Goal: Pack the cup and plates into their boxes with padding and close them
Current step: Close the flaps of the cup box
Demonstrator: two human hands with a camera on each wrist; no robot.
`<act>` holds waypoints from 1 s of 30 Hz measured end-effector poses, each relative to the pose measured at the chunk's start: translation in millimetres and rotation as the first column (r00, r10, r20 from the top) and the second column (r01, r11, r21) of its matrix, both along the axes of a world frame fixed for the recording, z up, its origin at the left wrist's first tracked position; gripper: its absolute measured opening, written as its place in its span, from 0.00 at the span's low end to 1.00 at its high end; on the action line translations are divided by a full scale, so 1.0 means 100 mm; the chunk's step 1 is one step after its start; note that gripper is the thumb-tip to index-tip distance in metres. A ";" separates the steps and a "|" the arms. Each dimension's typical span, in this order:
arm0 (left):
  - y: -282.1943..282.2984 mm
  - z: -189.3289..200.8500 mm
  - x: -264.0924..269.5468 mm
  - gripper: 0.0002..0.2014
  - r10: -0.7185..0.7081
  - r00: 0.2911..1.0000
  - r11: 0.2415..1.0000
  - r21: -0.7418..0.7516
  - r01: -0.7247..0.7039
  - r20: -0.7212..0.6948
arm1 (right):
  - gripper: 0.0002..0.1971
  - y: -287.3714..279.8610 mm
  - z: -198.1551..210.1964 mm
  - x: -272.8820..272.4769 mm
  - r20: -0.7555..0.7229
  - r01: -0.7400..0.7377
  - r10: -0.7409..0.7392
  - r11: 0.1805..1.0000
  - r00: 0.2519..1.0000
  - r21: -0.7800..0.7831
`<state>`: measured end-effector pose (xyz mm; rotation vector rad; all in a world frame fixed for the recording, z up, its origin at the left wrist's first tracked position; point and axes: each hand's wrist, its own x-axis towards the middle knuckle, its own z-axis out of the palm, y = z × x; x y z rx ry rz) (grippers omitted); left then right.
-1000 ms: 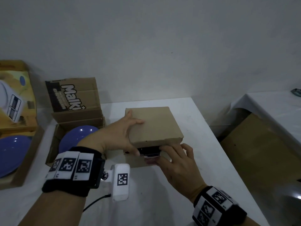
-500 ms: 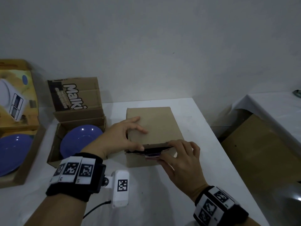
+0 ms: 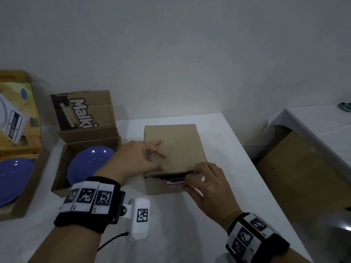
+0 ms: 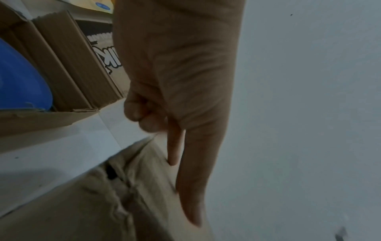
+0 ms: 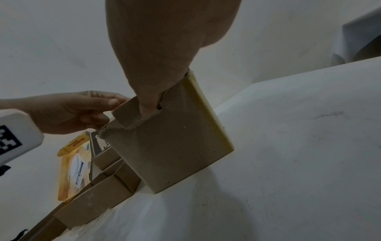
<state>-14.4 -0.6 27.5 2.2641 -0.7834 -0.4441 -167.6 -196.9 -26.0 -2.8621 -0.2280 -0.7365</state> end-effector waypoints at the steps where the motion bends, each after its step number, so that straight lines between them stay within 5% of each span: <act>1: -0.01 -0.02 0.01 0.19 0.049 0.996 0.999 0.001 -0.050 0.076 | 0.06 0.00 0.00 0.00 0.000 -0.002 0.002 1.000 1.000 0.004; 6: -0.04 -0.29 0.02 0.34 0.044 0.955 0.999 -0.025 -0.038 0.295 | 0.09 -0.02 0.02 0.04 -0.014 0.019 -0.018 0.994 1.000 0.110; 12: -0.08 -0.51 0.03 0.26 0.036 0.958 0.996 -0.084 -0.013 0.285 | 0.08 0.08 0.08 0.14 -0.025 0.118 -0.116 0.959 0.993 0.256; 17: -0.18 -0.54 0.07 0.25 0.047 0.983 0.990 -0.141 -0.022 0.178 | 0.07 0.13 0.05 0.14 0.040 -0.001 0.000 1.000 0.999 0.029; 30: -0.21 -0.62 0.07 0.27 0.094 0.982 0.973 -0.225 -0.055 0.167 | 0.06 0.13 0.02 0.09 0.105 0.018 -0.014 0.999 0.994 -0.038</act>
